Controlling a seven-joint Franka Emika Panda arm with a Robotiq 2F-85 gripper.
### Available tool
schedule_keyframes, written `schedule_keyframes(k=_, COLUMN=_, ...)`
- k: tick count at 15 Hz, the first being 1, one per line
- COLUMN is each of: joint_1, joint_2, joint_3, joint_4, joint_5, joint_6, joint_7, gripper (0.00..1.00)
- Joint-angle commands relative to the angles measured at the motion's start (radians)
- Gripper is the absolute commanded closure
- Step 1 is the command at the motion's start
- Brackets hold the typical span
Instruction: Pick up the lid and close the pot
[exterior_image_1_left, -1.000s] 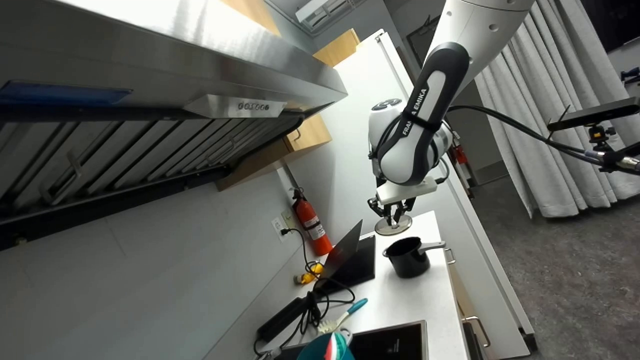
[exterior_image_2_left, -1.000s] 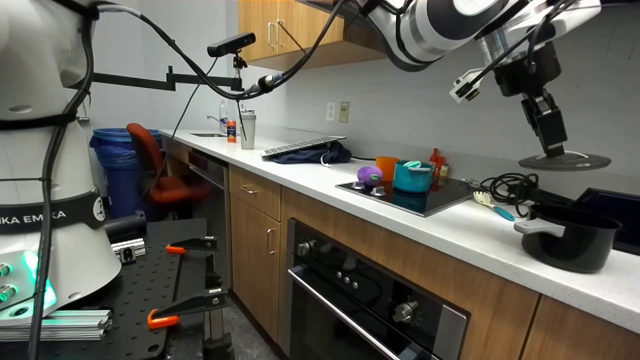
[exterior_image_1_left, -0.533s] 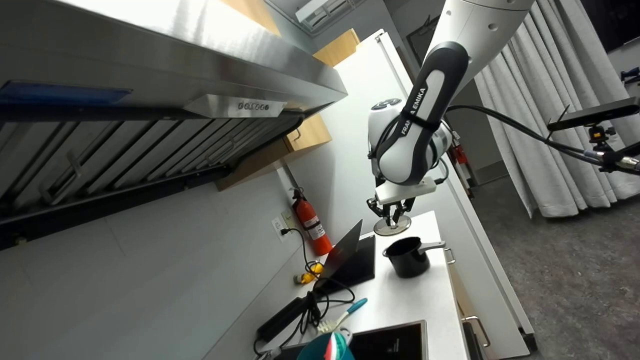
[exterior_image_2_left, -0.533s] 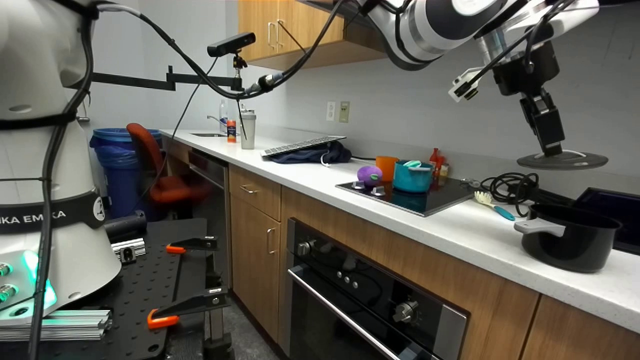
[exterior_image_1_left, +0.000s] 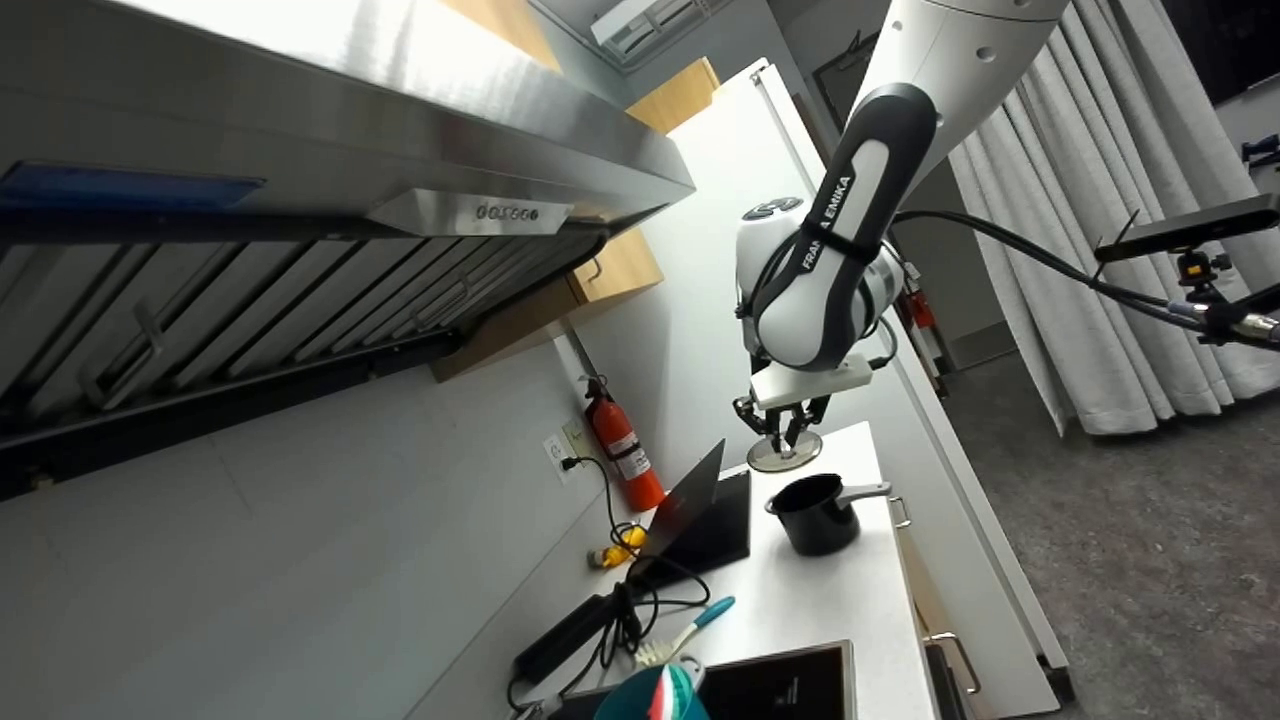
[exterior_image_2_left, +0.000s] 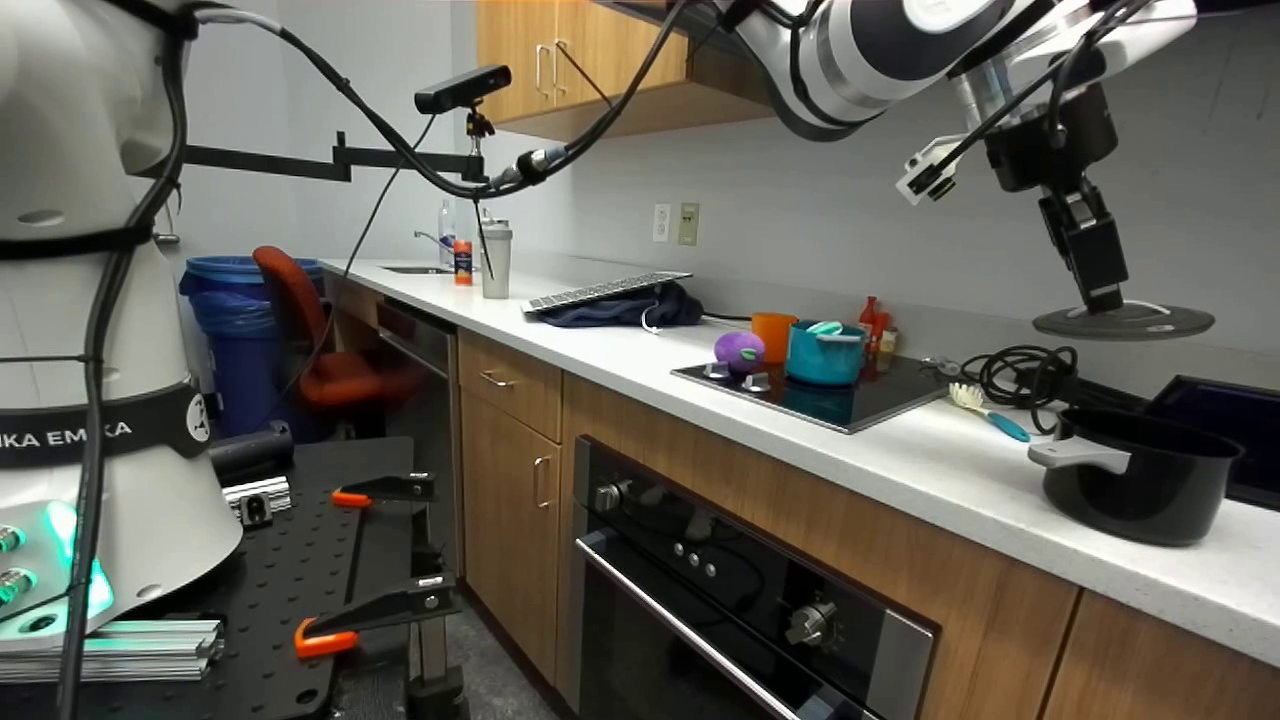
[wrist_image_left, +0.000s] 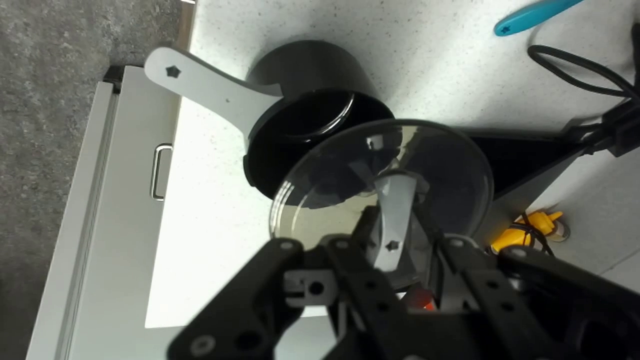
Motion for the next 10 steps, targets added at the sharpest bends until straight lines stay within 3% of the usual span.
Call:
schedule_keyframes(k=1, joint_1=-0.008, joint_2=0.006, joint_3=0.002, joint_4=0.01, joint_5=-0.002, joint_6=-0.007, joint_7=0.008, gripper=0.95)
schedule_keyframes(k=10, joint_1=-0.044, joint_2=0.074, joint_3=0.0, joint_4=0.076, joint_5=0.013, joint_6=-0.053, joint_7=0.005, gripper=0.95)
